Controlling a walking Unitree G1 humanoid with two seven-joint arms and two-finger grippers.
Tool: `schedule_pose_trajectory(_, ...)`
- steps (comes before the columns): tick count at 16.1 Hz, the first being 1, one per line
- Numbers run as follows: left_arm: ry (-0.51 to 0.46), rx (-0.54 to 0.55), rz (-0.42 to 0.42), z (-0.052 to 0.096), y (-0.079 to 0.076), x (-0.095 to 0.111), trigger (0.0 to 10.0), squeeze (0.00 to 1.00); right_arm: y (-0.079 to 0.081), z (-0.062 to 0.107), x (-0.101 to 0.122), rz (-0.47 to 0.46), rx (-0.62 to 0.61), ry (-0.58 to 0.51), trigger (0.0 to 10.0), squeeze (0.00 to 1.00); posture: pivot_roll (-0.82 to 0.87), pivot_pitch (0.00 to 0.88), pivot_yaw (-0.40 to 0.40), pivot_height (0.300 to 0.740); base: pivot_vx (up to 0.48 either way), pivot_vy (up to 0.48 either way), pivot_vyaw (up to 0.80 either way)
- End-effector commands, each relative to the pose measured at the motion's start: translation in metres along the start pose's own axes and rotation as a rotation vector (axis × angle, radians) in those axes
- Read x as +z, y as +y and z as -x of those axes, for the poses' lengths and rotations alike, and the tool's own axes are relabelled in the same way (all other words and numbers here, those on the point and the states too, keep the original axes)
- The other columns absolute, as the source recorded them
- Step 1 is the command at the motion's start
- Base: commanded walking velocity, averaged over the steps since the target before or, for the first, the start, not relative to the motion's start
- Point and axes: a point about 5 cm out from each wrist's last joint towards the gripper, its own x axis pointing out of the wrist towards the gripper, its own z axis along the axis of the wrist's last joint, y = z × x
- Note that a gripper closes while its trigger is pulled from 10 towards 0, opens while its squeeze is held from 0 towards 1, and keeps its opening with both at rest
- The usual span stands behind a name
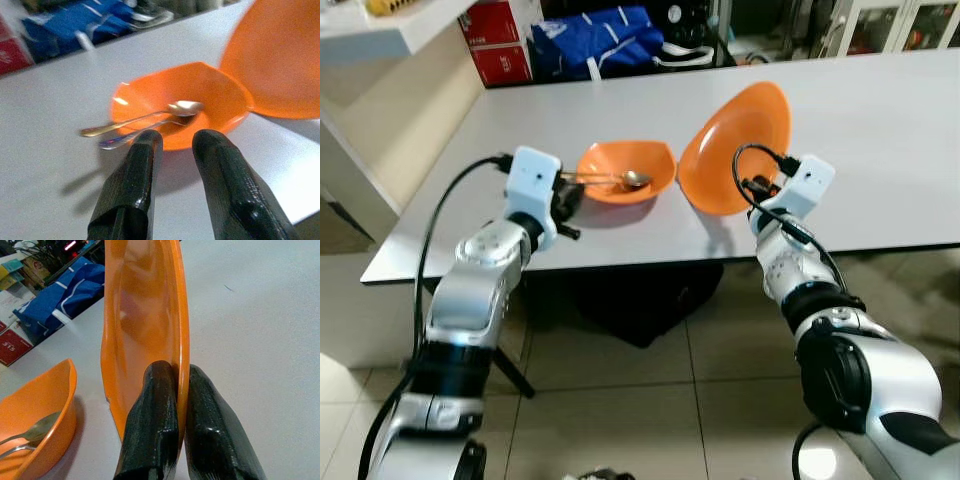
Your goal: Setting the table
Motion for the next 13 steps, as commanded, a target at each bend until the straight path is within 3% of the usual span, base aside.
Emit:
schedule_pose_trajectory(1,0.034,-0.058,0.031,-0.002,0.0,0.0,10.0,0.0,-0.01,0.007,-0.031,0.057,-0.043,0.128,10.0,0.0,-0.08,0.0,0.153,0.74,0.0,0.0,0.0)
schedule_pose_trajectory(2,0.036,-0.076,0.037,-0.004,-0.002,0.001,10.0,0.0,-0.01,0.007,-0.031,0.057,-0.044,0.128,10.0,0.0,-0.08,0.0,0.153,0.74,0.0,0.0,0.0)
schedule_pose_trajectory(4,0.058,-0.246,0.114,-0.011,-0.027,0.01,10.0,0.0,-0.011,0.008,-0.032,0.06,-0.045,0.129,10.0,0.0,-0.09,0.0,0.154,0.74,0.0,0.0,0.0)
schedule_pose_trajectory(7,0.067,-0.343,0.145,-0.017,-0.046,0.017,10.0,0.0,-0.012,0.008,-0.032,0.066,-0.047,0.127,10.0,0.0,-0.09,0.0,0.155,0.74,0.0,0.0,0.0)
schedule_pose_trajectory(13,0.079,-0.383,0.166,-0.019,-0.053,0.023,10.0,0.0,-0.016,0.009,-0.033,0.071,-0.058,0.127,10.0,0.0,-0.09,0.0,0.163,0.74,0.0,0.0,0.0)
